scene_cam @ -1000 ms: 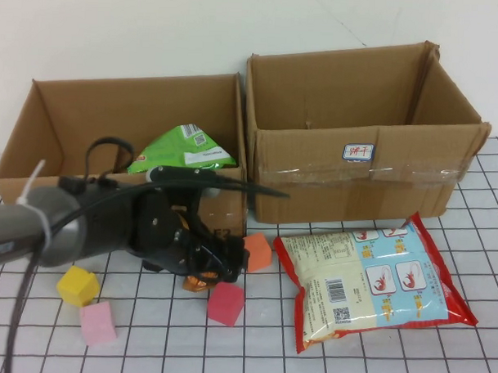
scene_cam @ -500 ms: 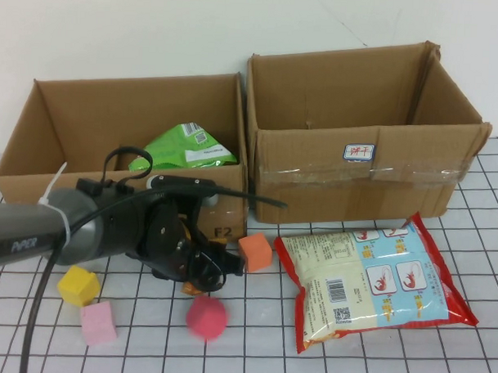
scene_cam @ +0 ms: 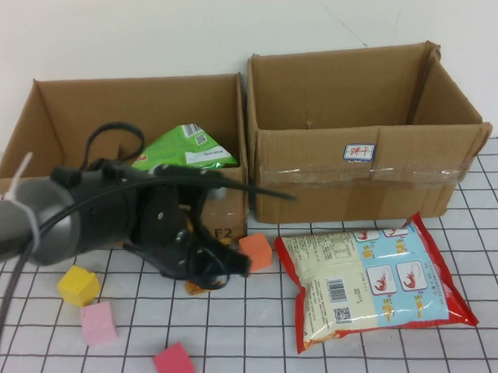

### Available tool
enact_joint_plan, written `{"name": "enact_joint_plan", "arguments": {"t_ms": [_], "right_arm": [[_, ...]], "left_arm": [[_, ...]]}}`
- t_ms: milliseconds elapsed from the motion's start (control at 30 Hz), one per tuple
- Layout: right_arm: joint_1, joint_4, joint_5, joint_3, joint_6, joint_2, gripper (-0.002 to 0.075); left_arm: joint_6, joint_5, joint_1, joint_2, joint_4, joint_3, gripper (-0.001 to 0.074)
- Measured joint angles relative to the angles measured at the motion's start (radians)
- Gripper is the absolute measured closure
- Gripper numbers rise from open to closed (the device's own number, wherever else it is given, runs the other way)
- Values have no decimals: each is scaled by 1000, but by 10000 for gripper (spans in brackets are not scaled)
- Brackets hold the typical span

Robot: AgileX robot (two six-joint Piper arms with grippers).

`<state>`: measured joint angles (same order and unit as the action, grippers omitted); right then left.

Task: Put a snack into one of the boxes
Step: Pick up the biscuit, then place the biscuit in the biscuit box

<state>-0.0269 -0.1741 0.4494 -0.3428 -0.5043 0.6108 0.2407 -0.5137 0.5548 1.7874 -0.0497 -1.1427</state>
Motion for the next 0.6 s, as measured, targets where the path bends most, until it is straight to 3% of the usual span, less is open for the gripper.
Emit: {"name": "enact_joint_plan", "arguments": {"t_ms": [133,267,433,600], "right_arm": [[0,0,-13,0,0,0,725],[0,-24,-17,0,0,0,725],[0,-55,-34,0,0,0,725],[0,-75,-41,0,0,0,725]], "left_arm": [[-6,16,82,-104,-7,2,626],[-11,173,140,-186,-8,-15,627],[-51,397,148,-186,24,-135,628],[-62,457,115,-74,50,-336,629]]}}
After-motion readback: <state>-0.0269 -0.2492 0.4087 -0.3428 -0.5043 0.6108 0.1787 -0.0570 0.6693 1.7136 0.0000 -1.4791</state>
